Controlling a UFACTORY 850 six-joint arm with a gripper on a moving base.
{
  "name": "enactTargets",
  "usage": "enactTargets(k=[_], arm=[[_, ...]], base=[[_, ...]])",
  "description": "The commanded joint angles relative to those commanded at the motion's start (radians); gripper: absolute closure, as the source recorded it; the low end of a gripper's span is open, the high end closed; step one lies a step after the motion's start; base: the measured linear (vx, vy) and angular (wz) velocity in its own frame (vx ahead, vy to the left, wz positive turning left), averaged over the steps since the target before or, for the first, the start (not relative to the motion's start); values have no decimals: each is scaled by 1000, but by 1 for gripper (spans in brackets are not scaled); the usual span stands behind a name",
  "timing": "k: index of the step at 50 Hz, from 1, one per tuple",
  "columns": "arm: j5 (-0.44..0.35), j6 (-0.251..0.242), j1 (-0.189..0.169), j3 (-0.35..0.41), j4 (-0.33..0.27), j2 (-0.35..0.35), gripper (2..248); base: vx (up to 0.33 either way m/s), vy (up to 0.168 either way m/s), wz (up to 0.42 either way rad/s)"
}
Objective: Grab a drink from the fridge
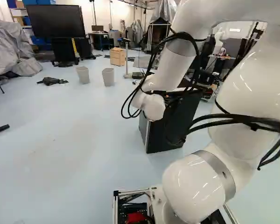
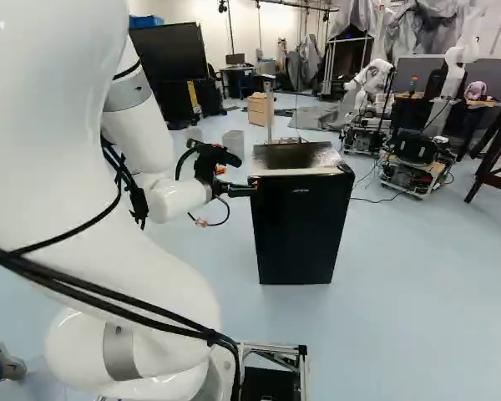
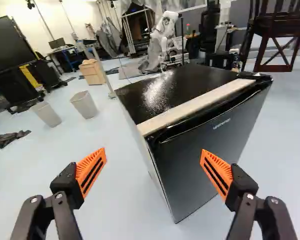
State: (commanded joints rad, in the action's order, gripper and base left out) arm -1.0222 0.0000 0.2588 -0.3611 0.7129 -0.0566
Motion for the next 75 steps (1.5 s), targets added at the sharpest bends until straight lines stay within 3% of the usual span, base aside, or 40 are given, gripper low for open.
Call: enactTargets(k=[39, 59, 75], arm=[[-88, 0, 124, -120, 385, -219, 3], [-108, 0, 167, -218, 445, -345, 3], [-118, 0, 169, -298, 477, -403, 3]], base=[[0, 0, 0], [0, 0, 0], [0, 0, 0]])
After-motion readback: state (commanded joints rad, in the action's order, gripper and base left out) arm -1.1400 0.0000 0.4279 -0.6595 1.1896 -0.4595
